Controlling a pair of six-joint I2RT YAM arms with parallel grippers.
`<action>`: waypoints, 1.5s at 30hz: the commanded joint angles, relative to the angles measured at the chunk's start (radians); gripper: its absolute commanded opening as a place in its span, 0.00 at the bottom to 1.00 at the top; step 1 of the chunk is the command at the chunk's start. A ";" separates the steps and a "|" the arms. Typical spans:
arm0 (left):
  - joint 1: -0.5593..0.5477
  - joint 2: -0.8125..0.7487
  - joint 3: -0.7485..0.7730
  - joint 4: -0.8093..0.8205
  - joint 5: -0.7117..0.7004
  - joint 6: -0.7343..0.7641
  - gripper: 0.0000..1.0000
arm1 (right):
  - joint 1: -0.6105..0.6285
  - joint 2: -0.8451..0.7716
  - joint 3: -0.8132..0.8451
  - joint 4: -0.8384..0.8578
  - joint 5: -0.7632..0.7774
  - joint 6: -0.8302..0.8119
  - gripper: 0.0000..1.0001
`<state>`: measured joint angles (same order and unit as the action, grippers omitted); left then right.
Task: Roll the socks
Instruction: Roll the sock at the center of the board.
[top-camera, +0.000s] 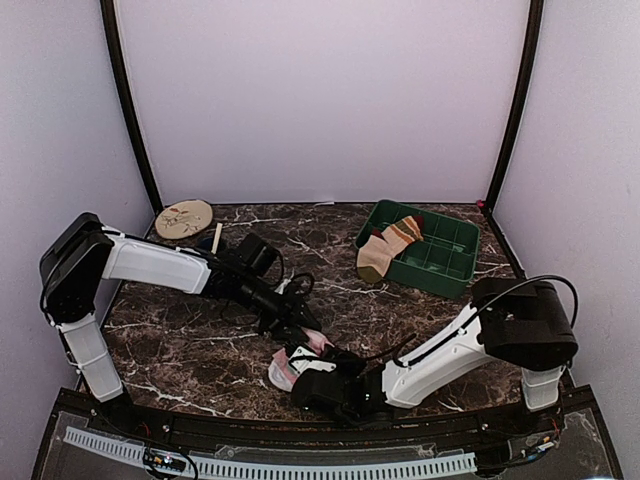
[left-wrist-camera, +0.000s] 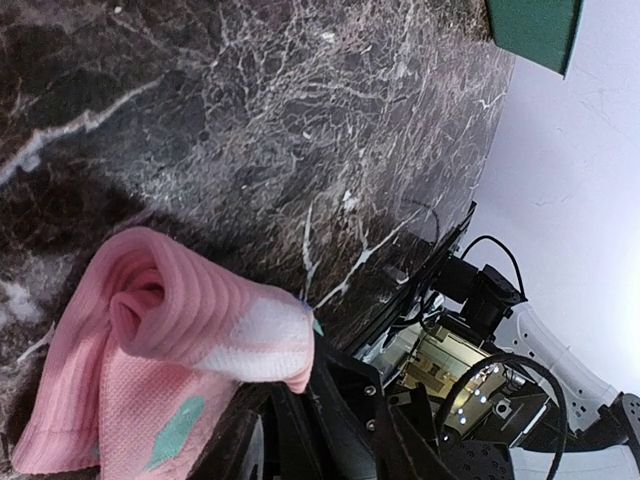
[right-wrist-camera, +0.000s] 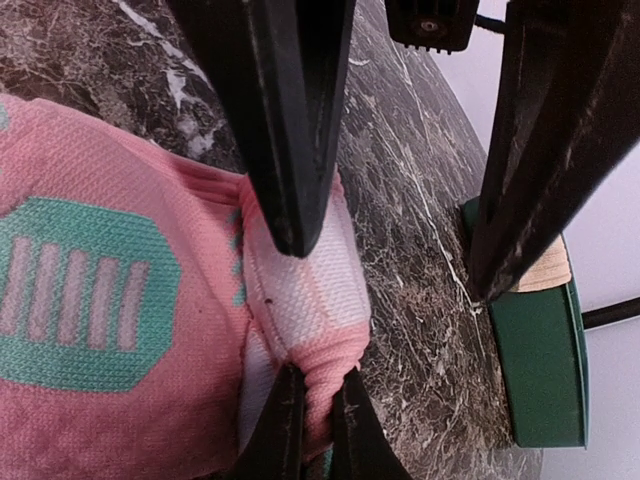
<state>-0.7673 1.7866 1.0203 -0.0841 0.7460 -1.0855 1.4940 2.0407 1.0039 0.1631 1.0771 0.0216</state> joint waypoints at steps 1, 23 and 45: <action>-0.014 0.014 0.019 -0.009 0.016 0.006 0.41 | 0.023 0.027 0.020 0.017 0.018 -0.021 0.00; -0.018 0.094 0.011 -0.090 -0.040 0.083 0.41 | 0.057 0.044 0.012 0.027 0.031 -0.022 0.00; -0.023 0.097 -0.059 0.079 -0.097 0.023 0.00 | 0.050 -0.049 0.037 -0.196 -0.009 0.282 0.38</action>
<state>-0.7856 1.9026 1.0206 -0.0639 0.7235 -1.0336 1.5379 2.0510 1.0245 0.0860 1.1011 0.1486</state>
